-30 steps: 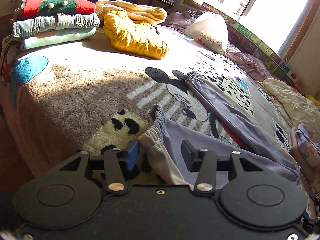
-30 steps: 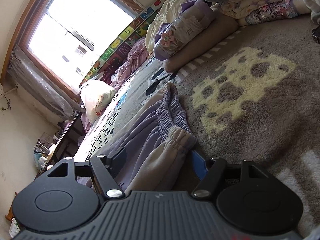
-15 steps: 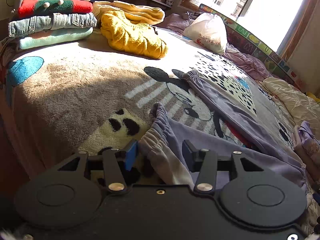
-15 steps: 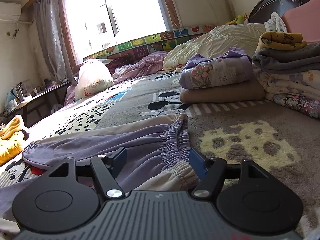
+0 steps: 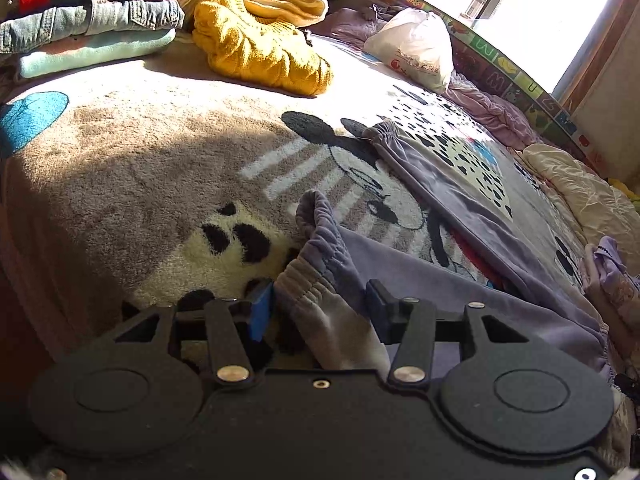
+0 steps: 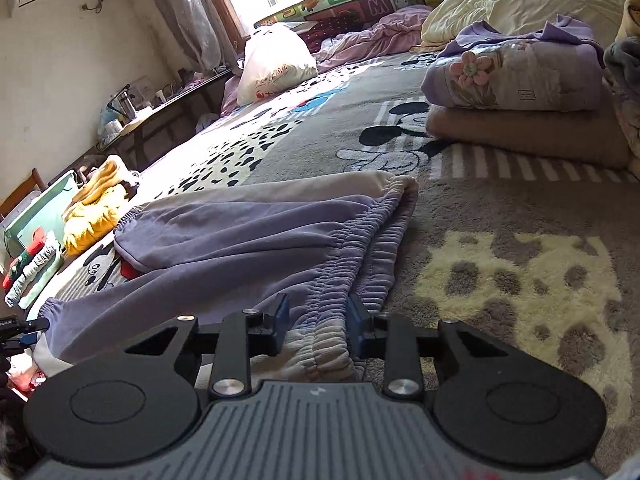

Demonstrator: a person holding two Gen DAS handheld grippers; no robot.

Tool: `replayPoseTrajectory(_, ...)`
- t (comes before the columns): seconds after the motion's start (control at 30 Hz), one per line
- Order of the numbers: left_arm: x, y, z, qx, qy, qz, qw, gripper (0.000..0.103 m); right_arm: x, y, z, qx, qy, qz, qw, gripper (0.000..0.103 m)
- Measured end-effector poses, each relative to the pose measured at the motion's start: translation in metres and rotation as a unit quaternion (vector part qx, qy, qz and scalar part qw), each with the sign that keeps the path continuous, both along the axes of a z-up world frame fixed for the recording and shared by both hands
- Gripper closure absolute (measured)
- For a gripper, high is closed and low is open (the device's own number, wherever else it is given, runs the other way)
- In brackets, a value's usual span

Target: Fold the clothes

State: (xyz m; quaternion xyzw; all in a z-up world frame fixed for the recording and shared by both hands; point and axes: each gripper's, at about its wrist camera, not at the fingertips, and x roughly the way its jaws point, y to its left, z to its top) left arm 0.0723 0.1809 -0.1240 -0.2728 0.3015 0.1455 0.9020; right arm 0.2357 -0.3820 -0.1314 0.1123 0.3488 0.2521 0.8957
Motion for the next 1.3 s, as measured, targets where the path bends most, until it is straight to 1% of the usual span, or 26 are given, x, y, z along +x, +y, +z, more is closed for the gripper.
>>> replayPoseTrajectory(0.1,0.001,0.0,0.0,-0.001,0.0,-0.001,1.0,0.054,0.0,0.003,0.002,-0.014,0.004,0.016,1.0,0.07)
replayPoseTrajectory(0.2,0.0,0.0,-0.001,-0.002,0.0,-0.003,1.0,0.054,0.007,0.003,0.0,-0.015,0.013,0.004,1.0,0.07)
replayPoseTrajectory(0.27,0.0,0.001,0.0,-0.004,0.0,-0.003,1.0,0.054,0.014,0.001,-0.005,0.006,0.034,0.011,0.999,0.07)
replayPoseTrajectory(0.33,-0.001,0.001,0.0,-0.005,0.0,-0.003,1.0,0.053,0.02,-0.002,-0.007,0.012,0.05,0.0,0.999,0.075)
replayPoseTrajectory(0.4,-0.001,0.001,0.0,-0.004,0.0,-0.003,1.0,0.053,0.025,-0.013,-0.012,0.071,0.074,-0.011,0.995,0.073)
replayPoseTrajectory(0.47,0.0,0.0,0.0,-0.001,0.001,-0.004,1.0,0.053,0.023,-0.014,-0.01,0.076,0.071,0.003,0.995,0.071)
replayPoseTrajectory(0.5,0.0,0.0,-0.001,0.0,0.002,-0.004,1.0,0.053,0.022,-0.013,-0.009,0.071,0.079,0.017,0.994,0.071)
replayPoseTrajectory(0.57,0.001,-0.001,-0.001,0.003,0.003,-0.005,1.0,0.052,0.022,-0.012,-0.011,0.061,0.093,0.028,0.993,0.072)
replayPoseTrajectory(0.6,0.001,-0.001,-0.001,0.004,0.003,-0.005,1.0,0.052,0.024,-0.014,-0.013,0.068,0.101,0.024,0.992,0.073)
replayPoseTrajectory(0.7,0.001,-0.002,-0.001,0.006,0.004,-0.004,1.0,0.052,0.03,-0.022,-0.022,0.117,0.13,0.001,0.985,0.075)
replayPoseTrajectory(0.73,0.001,-0.002,-0.001,0.006,0.004,-0.004,1.0,0.052,0.03,-0.02,-0.022,0.112,0.126,0.003,0.986,0.076)
replayPoseTrajectory(0.8,0.0,-0.002,-0.001,0.006,0.004,-0.003,1.0,0.052,0.025,-0.01,-0.017,0.077,0.108,0.018,0.991,0.08)
replayPoseTrajectory(0.83,0.0,-0.002,-0.001,0.008,0.004,-0.005,0.9999,0.053,0.021,-0.005,-0.014,0.058,0.101,0.029,0.993,0.084)
replayPoseTrajectory(0.87,0.0,-0.002,-0.001,0.009,0.004,-0.006,0.9999,0.053,0.017,-0.001,-0.01,0.039,0.093,0.04,0.994,0.086)
replayPoseTrajectory(0.9,-0.001,-0.002,-0.002,0.011,0.004,-0.008,0.9999,0.053,0.011,-0.004,-0.002,0.02,0.075,0.037,0.996,0.087)
replayPoseTrajectory(0.97,0.0,-0.002,-0.002,0.013,0.006,-0.01,0.9999,0.053,0.004,-0.027,0.007,0.041,0.067,0.019,0.997,0.087)
replayPoseTrajectory(1.0,0.001,-0.001,-0.002,0.009,0.006,-0.008,0.9999,0.053,0.002,-0.03,0.006,0.018,0.067,0.012,0.998,0.087)
replayPoseTrajectory(1.03,0.001,0.001,-0.002,0.001,0.004,-0.005,1.0,0.053,0.001,-0.028,0.003,-0.018,0.074,0.018,0.997,0.087)
replayPoseTrajectory(1.07,0.0,0.003,-0.001,-0.005,0.002,-0.002,1.0,0.053,-0.002,-0.022,0.0,-0.042,0.072,0.028,0.996,0.087)
replayPoseTrajectory(1.2,-0.004,0.007,0.002,-0.016,-0.007,0.006,0.9998,0.053,-0.013,-0.007,0.002,-0.083,0.047,0.014,0.995,0.081)
replayPoseTrajectory(1.27,-0.005,0.007,0.002,-0.016,-0.009,0.006,0.9998,0.053,-0.022,-0.001,0.002,-0.119,0.032,-0.005,0.992,0.068)
replayPoseTrajectory(1.3,-0.006,0.007,0.002,-0.015,-0.009,0.006,0.9998,0.053,-0.026,0.002,0.003,-0.138,0.023,-0.017,0.99,0.058)
